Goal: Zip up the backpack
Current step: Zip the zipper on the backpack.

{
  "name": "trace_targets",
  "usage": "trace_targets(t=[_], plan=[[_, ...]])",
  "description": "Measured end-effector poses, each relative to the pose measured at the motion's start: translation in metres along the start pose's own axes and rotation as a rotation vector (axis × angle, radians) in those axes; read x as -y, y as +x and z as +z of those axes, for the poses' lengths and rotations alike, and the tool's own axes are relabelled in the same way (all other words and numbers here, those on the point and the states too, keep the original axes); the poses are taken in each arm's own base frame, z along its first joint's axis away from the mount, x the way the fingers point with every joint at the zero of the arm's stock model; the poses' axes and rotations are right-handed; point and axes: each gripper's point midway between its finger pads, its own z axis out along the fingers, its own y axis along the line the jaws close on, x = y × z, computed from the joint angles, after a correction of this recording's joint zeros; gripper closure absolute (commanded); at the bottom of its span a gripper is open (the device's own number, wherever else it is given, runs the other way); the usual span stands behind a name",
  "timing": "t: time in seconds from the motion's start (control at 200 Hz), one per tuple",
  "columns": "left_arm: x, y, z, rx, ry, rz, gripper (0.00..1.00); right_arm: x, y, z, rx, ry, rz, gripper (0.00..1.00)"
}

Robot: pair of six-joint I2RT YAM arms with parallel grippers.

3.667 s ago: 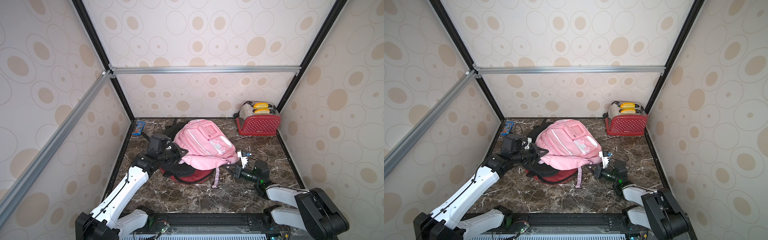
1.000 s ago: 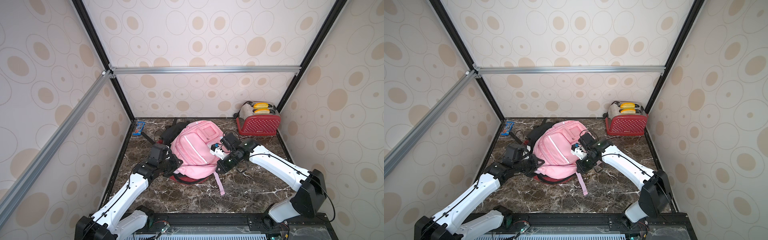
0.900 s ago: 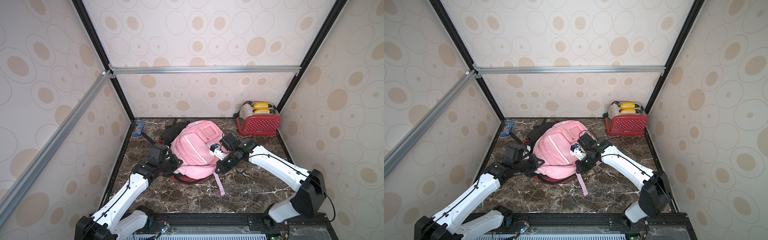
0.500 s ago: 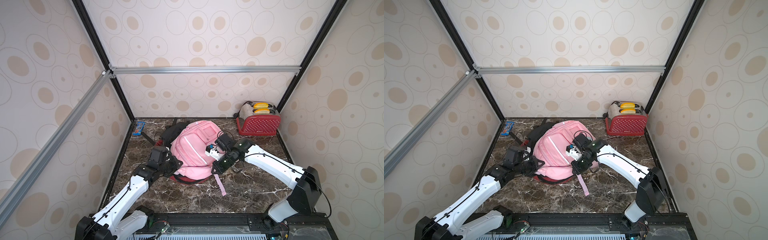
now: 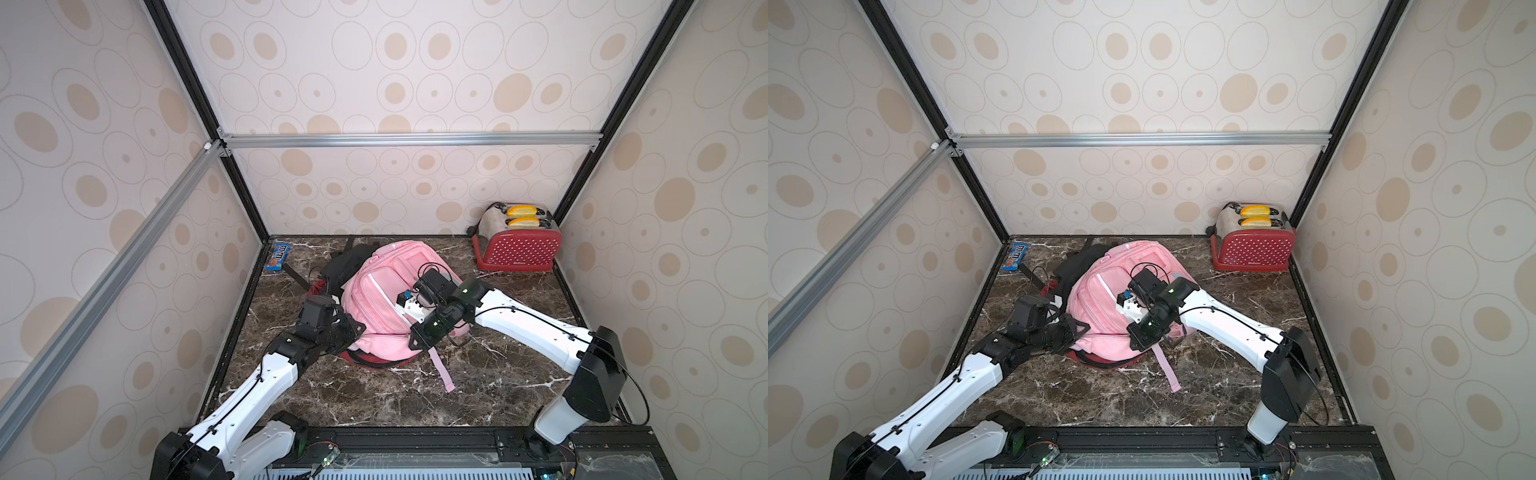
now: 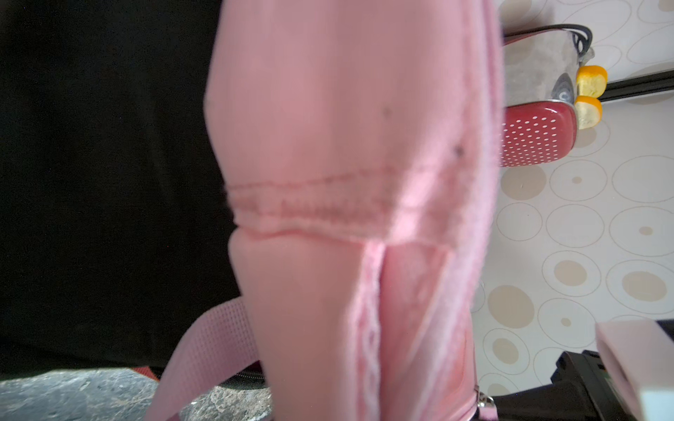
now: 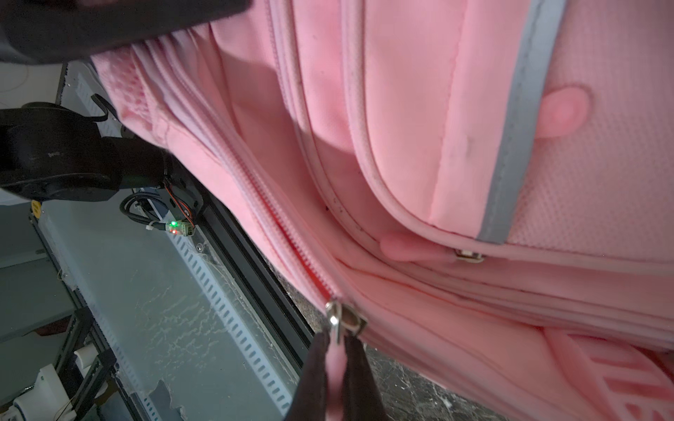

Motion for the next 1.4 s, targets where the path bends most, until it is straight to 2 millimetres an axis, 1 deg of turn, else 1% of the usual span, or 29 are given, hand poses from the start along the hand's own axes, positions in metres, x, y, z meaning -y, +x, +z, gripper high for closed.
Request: trace_targets(t=[0.055,0.075,0.09,0.105,0.125,0.145,0.165,0.2,0.23,0.275,0.29,0.3,0.315,0.391,0.546,0.731,0.931,1.072,1.212,1.317,1.397], plan=[[-0.001,0.000,0.000,0.000,-0.001,0.001,1.00,-0.003,-0.002,0.004,-0.003,-0.007,-0.002,1.00],[-0.001,0.000,0.000,0.000,0.000,0.002,0.95,-0.003,-0.003,0.005,-0.001,-0.009,-0.004,1.00],[-0.001,0.000,0.000,0.001,0.001,0.003,0.89,-0.004,-0.004,0.005,0.001,-0.011,-0.006,1.00],[0.000,0.000,0.000,0.002,0.002,0.004,0.81,-0.005,-0.004,0.006,0.002,-0.013,-0.008,1.00],[0.000,0.000,0.000,0.003,0.004,0.010,0.72,-0.006,-0.004,0.006,0.002,-0.014,-0.007,1.00],[0.000,0.000,-0.001,0.004,0.006,0.010,0.66,-0.006,-0.004,0.006,0.002,-0.017,-0.008,1.00],[0.001,0.000,-0.001,0.006,0.009,0.019,0.55,-0.007,-0.004,0.006,0.004,-0.018,-0.009,1.00],[0.004,-0.001,-0.002,0.013,0.019,0.027,0.41,-0.008,-0.005,0.006,0.008,-0.021,-0.012,1.00],[0.006,-0.002,-0.003,0.018,0.029,0.037,0.32,-0.008,-0.006,0.006,0.012,-0.025,-0.015,1.00],[0.010,-0.003,-0.004,0.021,0.045,0.049,0.23,-0.010,-0.007,0.006,0.020,-0.031,-0.020,1.00],[0.011,-0.003,-0.004,0.021,0.050,0.054,0.14,-0.010,-0.007,0.005,0.022,-0.032,-0.022,1.00],[0.012,-0.003,-0.004,0.020,0.054,0.062,0.11,-0.011,-0.007,0.005,0.024,-0.033,-0.023,1.00],[0.014,-0.004,-0.005,0.018,0.059,0.062,0.08,-0.011,-0.006,0.005,0.025,-0.034,-0.024,1.00],[0.023,-0.003,-0.007,-0.001,0.087,0.094,0.02,-0.012,0.000,0.003,0.032,-0.038,-0.029,1.00],[0.045,-0.003,-0.013,-0.029,0.151,0.145,0.01,-0.012,0.017,-0.008,0.049,-0.024,-0.038,1.00],[0.057,0.001,-0.015,-0.073,0.193,0.165,0.01,-0.006,0.030,-0.021,0.080,0.022,-0.046,1.00],[0.057,0.009,-0.008,-0.145,0.214,0.146,0.01,0.006,0.048,-0.026,0.072,0.086,-0.040,1.00],[0.062,0.014,-0.008,-0.195,0.233,0.133,0.01,0.012,0.056,-0.028,0.067,0.121,-0.036,1.00],[0.064,0.016,-0.016,-0.224,0.220,0.136,0.01,0.015,0.057,-0.028,0.063,0.137,-0.033,1.00],[0.057,0.014,-0.028,-0.202,0.150,0.179,0.01,0.017,0.057,-0.027,0.063,0.142,-0.033,1.00],[0.050,0.008,-0.039,-0.169,0.081,0.219,0.01,0.020,0.060,-0.023,0.053,0.151,-0.029,1.00]])
